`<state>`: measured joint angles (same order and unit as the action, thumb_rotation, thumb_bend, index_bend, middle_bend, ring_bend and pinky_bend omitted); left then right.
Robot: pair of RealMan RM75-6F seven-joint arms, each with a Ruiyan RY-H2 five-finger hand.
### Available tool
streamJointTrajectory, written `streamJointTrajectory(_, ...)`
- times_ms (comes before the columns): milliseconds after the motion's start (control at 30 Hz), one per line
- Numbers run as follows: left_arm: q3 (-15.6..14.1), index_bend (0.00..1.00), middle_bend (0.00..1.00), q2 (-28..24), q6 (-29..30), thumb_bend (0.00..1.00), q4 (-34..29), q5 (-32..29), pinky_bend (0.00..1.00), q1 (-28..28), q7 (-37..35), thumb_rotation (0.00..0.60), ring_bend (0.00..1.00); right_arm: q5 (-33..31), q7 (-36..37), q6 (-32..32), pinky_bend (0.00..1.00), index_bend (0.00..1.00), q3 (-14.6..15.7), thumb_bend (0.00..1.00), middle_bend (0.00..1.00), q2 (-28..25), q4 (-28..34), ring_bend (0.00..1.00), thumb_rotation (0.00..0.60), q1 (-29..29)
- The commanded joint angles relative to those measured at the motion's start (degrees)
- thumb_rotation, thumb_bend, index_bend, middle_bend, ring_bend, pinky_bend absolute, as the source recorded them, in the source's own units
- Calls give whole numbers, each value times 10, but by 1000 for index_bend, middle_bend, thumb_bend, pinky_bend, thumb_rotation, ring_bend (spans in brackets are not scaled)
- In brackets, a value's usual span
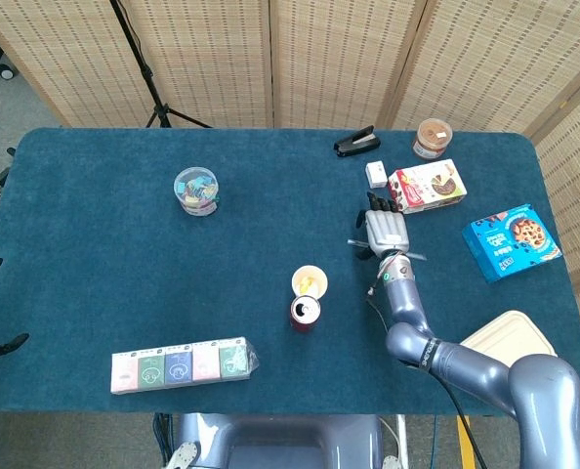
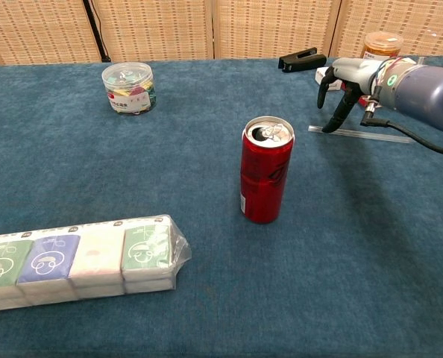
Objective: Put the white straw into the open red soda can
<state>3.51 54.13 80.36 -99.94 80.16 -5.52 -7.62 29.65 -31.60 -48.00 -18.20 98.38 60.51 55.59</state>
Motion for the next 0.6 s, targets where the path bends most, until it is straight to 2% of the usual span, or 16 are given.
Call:
streamJointTrajectory(33,0,0,0,0,0,0,-1,-1,0,0,0,600,0,-2,-3,2,0,404,0,247,0,7,-8,0,600,3)
streamJointTrajectory(600,2,0,0,-4,1,0,4,-3,0,2,-15,600,0,-14,-9,29,0,450,-4,277,0,41,-66,0,600,12)
